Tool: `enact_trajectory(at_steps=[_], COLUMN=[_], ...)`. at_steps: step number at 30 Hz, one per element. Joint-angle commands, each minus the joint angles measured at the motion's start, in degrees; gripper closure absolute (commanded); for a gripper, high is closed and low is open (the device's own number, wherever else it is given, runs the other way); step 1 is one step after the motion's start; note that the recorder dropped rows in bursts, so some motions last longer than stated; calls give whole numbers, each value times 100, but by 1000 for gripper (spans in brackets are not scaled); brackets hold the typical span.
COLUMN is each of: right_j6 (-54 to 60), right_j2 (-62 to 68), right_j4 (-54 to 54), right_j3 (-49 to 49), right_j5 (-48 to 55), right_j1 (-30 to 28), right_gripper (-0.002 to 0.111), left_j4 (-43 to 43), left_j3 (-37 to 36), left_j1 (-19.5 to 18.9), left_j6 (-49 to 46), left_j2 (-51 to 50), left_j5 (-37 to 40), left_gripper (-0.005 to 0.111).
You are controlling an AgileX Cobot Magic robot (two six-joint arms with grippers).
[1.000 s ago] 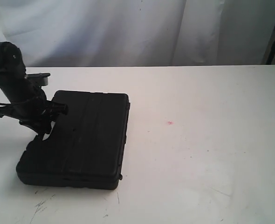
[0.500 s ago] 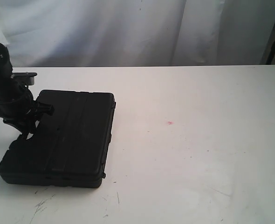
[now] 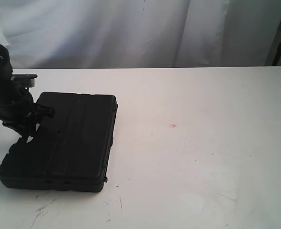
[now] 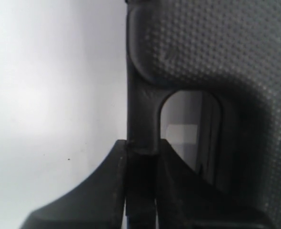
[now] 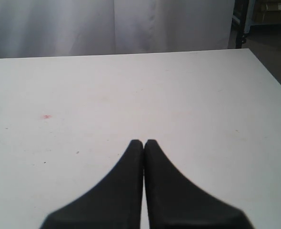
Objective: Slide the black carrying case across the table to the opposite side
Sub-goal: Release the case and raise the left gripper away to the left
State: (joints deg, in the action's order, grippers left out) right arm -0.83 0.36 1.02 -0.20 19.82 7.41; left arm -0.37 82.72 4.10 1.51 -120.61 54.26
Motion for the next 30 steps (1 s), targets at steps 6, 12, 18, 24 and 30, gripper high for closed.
enact_trajectory(at_steps=[6,12,18,24,30], right_j6=[-1,-1,-1,-1,-1], right_j2=[-36,-36,-36,-36,-36], right_j4=[11,11,11,11,11], right_j3=[20,20,20,20,20], right_j5=[1,1,1,1,1], right_j1=[-37,-37,-37,-37,-37], right_gripper=[108,108,108,108,108], left_j4=[534,523,523,479,-349], left_j3=[29,29,29,29,88], left_j1=[-17,-17,-17,-17,101], left_j6=[526,548,548,575,377], left_j2=[129,129,129,583,1723], left_j5=[-12,20,32,-228,-191], left_gripper=[107,103,63,56,97])
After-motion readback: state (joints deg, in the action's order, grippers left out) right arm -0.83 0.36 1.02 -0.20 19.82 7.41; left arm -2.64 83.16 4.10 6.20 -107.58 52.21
